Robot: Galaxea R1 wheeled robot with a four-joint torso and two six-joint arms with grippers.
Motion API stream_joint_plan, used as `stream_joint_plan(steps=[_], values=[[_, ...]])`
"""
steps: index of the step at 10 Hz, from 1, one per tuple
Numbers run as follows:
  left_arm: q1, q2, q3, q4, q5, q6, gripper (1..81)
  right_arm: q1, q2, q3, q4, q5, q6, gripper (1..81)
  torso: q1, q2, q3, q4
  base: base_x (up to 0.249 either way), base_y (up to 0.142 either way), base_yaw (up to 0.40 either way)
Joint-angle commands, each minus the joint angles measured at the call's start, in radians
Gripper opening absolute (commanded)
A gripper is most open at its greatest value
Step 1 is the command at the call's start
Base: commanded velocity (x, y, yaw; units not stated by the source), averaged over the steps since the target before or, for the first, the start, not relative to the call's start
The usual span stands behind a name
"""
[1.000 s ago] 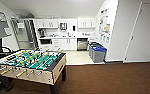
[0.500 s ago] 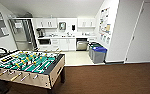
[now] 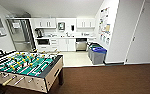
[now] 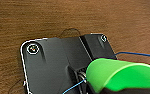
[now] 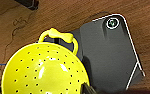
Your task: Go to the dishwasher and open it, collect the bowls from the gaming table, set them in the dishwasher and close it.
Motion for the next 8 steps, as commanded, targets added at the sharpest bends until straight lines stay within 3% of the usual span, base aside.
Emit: stream_joint_plan(steps=[1,4,8], values=[[-0.048,-0.032,0.009,0.011,0.018,0.004,1.0,0.040,-0.016,0.004,-0.010,-0.024,-0.003,1.0,0.000,0.000,0.000,0.000,0.135,-0.071,0.000],[-0.047,-0.033,0.009,0.011,0.018,0.004,1.0,0.040,-0.016,0.004,-0.010,-0.024,-0.001,1.0,0.000,0.000,0.000,0.000,0.135,-0.069,0.000],[-0.047,-0.035,0.009,0.011,0.018,0.004,1.0,0.042,-0.016,0.004,-0.010,-0.026,-0.001,1.0,0.000,0.000,0.000,0.000,0.134,0.000,0.000]])
